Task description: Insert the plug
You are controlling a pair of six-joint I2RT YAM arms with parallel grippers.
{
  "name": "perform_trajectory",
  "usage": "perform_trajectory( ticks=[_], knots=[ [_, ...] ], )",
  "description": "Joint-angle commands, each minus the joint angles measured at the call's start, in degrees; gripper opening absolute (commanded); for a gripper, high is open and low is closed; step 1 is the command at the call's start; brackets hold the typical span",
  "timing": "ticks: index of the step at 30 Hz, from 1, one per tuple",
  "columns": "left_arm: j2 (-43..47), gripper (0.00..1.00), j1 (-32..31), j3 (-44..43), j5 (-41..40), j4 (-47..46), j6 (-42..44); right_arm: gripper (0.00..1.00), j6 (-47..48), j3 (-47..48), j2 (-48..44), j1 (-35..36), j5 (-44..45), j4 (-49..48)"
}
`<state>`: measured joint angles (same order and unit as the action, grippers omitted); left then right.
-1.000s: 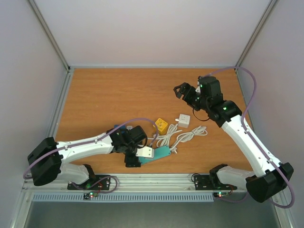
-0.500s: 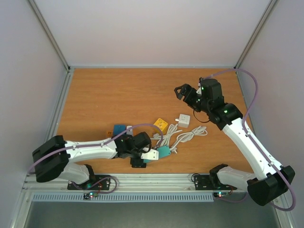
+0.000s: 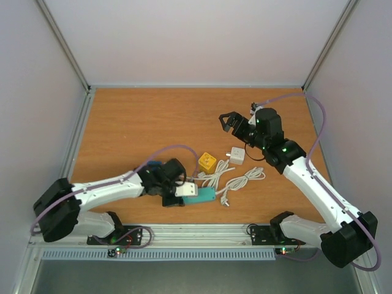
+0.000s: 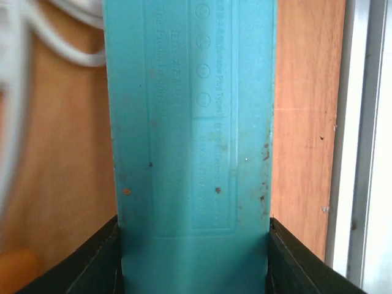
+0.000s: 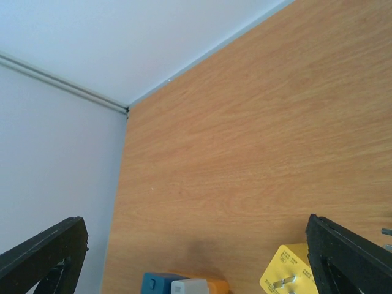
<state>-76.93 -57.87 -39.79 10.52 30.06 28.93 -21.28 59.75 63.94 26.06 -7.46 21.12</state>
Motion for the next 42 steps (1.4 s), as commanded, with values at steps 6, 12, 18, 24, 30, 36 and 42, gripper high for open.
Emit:
perform_trajectory(
  ticks=[6,12,18,24,30,36,42],
  knots=[
    [9.1,0.01,15.0,-12.1,22.6,19.3,10.9,0.99,13.4,-17.5,-8.5,5.2,-7.1,-27.8],
    [6.4,0.01,20.3,-16.5,25.4,31.5,22.7,0.99,24.0,-20.5,-9.0,12.0,-18.5,-30.5],
    [4.7,0.01,23.8,-22.0,24.0,40.2,31.8,0.99,36.3,-17.8,-7.9,20.7,-18.3,-23.8],
    [2.8,0.01,27.4,-26.0,24.3,48.2,38.8,0.94,43.1,-15.7,-3.5,24.5,-18.8,-15.9],
    [2.0,0.01,31.0,-27.2,24.4,51.5,42.6,0.93,48.1,-13.2,0.4,32.0,-13.7,-9.2],
    [1.5,0.01,32.4,-28.3,25.6,52.6,44.2,0.93,49.9,-11.1,2.5,35.2,-10.9,-5.1],
    [1.9,0.01,32.4,-28.7,26.7,52.6,44.4,0.9,50.6,-8.7,5.5,35.6,-9.3,-4.3]
  ],
)
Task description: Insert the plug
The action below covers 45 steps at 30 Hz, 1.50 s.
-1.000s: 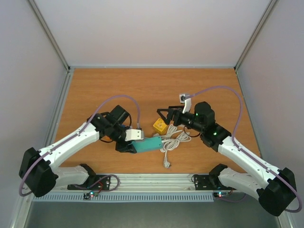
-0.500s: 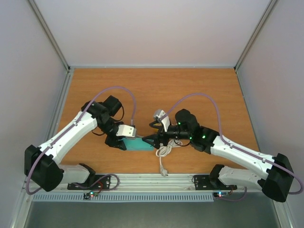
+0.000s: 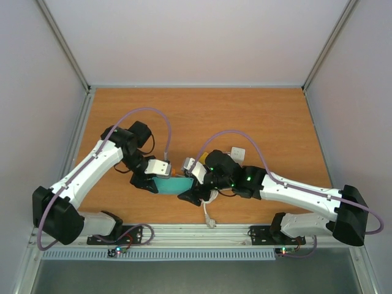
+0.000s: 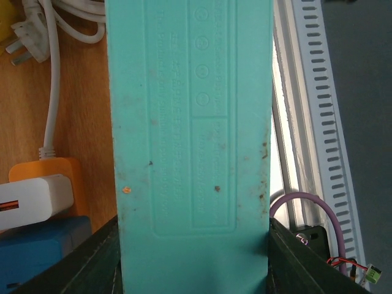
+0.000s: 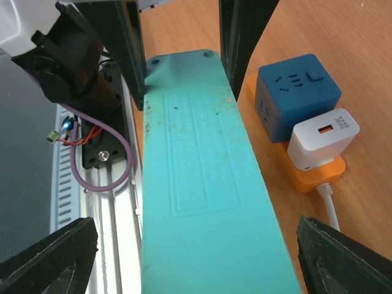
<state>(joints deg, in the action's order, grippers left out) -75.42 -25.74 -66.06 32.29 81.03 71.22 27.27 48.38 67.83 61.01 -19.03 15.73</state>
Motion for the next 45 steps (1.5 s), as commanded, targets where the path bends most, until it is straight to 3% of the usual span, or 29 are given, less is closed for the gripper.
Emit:
perform_trajectory(
  ticks=[1,8,13,21,22,24,26,27,30,33,34,39,45],
  knots=[
    [0.5,0.01,0.2,-2.3,5.0,1.7,2.2,0.89,2.2,3.0,1.9,0.7,2.6,1.1],
    [1.9,0.01,0.2,-1.9,4.6,1.7,3.0,0.83,2.8,5.7,4.8,0.7,1.5,3.4],
    [2.2,0.01,0.2,-2.5,5.0,1.6,3.4,0.65,2.4,7.0,6.9,0.7,0.8,5.2],
    [3.3,0.01,0.2,-4.1,5.6,1.6,4.0,0.65,1.2,7.5,7.0,0.6,0.8,6.3],
    [3.5,0.01,0.2,-3.8,5.6,1.3,4.0,0.62,0.8,7.7,6.9,0.6,0.8,6.2],
    [4.6,0.02,0.2,-3.1,5.3,-0.6,3.8,0.44,-0.1,8.5,6.7,0.0,-0.8,5.9],
    [6.9,0.23,0.3,-1.4,3.9,-7.2,1.7,0.17,-2.0,9.8,6.5,-1.0,-2.3,5.6],
    [8.6,0.44,0.2,-0.4,2.5,-10.9,-0.5,0.04,-3.7,10.4,6.6,-1.8,-2.5,5.3],
    [16.1,0.76,0.2,4.0,-1.7,-24.4,-5.1,0.01,-9.8,12.1,7.1,-5.4,-6.1,4.4],
    [27.6,0.95,0.2,11.0,-4.5,-40.5,-6.8,0.01,-17.4,13.7,8.7,-9.1,-11.1,3.5],
    [31.2,0.98,0.2,13.5,-4.8,-44.5,-6.2,0.01,-20.8,14.6,9.6,-11.0,-13.1,3.5],
    [33.2,1.0,0.2,13.2,-8.1,-49.7,-2.6,0.01,-37.2,19.5,15.0,-19.7,-26.1,4.5],
    [32.5,1.0,0.2,18.7,-12.9,-60.2,4.0,0.01,-53.0,20.0,15.5,-23.8,-36.0,-5.0]
  ],
)
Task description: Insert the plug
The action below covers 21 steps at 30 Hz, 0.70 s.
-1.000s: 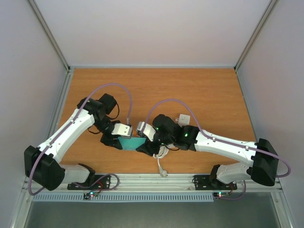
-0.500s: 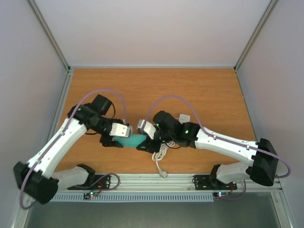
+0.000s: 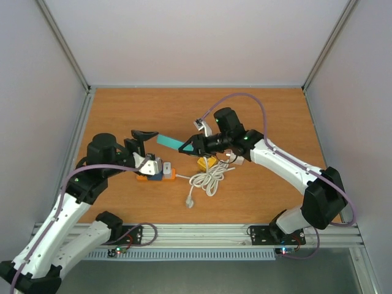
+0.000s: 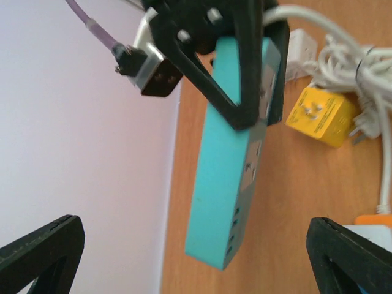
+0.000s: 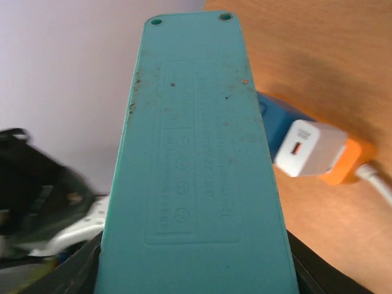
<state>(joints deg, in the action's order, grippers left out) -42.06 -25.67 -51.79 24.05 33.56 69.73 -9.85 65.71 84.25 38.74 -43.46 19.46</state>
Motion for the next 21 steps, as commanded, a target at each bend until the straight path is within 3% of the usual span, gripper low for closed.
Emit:
perform_trajectory(
  ticks=[1,12,17,21],
  knots=[
    [-1.0,0.99,0.2,6.3,-6.1,-16.8,6.8,0.01,-18.1,2.7,-0.9,-1.7,-12.8,-10.0],
    [-1.6,1.0,-0.2,19.5,-13.1,-42.8,18.6,0.01,-31.7,-0.1,-0.6,-1.7,-13.4,-23.5],
    [-1.8,0.97,-0.5,32.3,-13.8,-70.1,25.3,0.01,-35.0,-0.4,1.4,-1.7,-14.3,-26.9],
    [-4.7,0.91,-0.6,36.6,-13.0,-86.3,28.0,0.01,-35.8,-0.3,1.7,-1.7,-14.1,-27.6]
  ],
)
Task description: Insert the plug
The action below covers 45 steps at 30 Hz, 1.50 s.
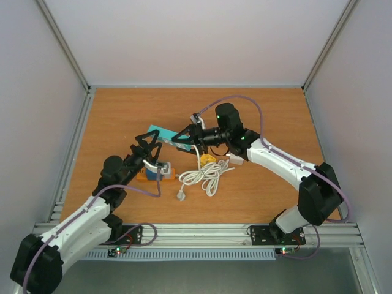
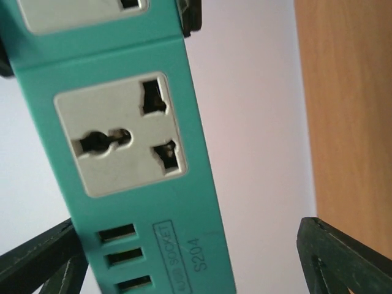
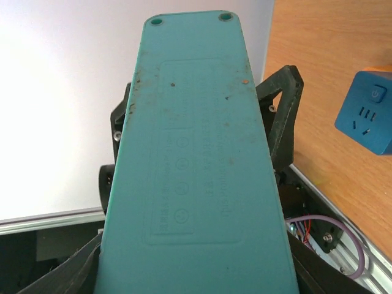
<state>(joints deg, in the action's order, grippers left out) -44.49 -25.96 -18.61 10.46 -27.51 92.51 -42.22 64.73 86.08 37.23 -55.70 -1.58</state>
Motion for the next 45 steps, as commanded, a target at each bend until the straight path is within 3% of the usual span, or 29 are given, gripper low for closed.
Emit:
perform_trajectory(
  ticks=[1,5,9,15,18,21,23,27,29,30,34,37,45],
  knots=[
    [-3.0,0.89,-0.4,3.7,0.4,-27.8,5.3,0.01,-3.3,0.9,-0.1,-0.1,-1.7,-6.3],
    [-5.3,0.84,-0.6,4.0,-0.6,-30.9,6.6,0.01,-3.1,1.1,0.1,0.0,-1.5,-5.9],
    [-7.6,0.67,-1.2,5.1,-0.9,-38.3,5.5,0.01,-2.2,0.9,0.3,0.0,-1.9,-5.1],
    [-8.8,0.63,-1.4,2.1,-3.4,-35.0,2.7,0.01,-0.2,1.0,-0.2,0.4,-2.2,-3.3],
    [-8.2,0.56,-1.4,0.8,-3.6,-32.5,0.8,0.01,0.9,0.9,-0.7,0.4,-2.3,-2.2],
    [-6.7,0.55,-1.4,-1.8,-3.7,-24.3,-1.4,0.01,2.4,0.8,-1.0,0.4,-2.1,-0.8],
    [-5.0,0.49,-1.6,-4.3,-3.9,-16.4,-3.8,0.01,3.4,1.0,-1.3,0.4,-1.8,0.3],
    [-1.4,0.14,-2.1,-13.1,-1.3,10.1,-8.5,0.22,7.8,4.3,-2.1,0.3,0.9,7.4],
    [-1.8,0.01,-2.2,-19.4,0.4,26.2,-11.0,0.46,10.8,6.7,-3.0,-0.1,4.8,11.8],
    [-2.5,0.01,-2.3,-22.4,0.9,32.7,-12.7,0.55,11.9,7.6,-3.6,-0.1,6.4,13.3],
    [-6.5,0.01,-3.0,-33.6,1.3,56.4,-17.5,0.7,15.5,10.2,-7.3,-0.3,17.8,19.1],
    [-10.0,0.01,-5.0,-40.0,-0.5,68.5,-21.6,0.96,18.0,11.9,-10.5,-0.4,29.6,25.5],
    [-16.1,0.01,-19.0,-46.2,-5.6,82.5,-36.1,0.98,18.9,15.5,-15.6,-0.9,52.2,35.2]
  ],
)
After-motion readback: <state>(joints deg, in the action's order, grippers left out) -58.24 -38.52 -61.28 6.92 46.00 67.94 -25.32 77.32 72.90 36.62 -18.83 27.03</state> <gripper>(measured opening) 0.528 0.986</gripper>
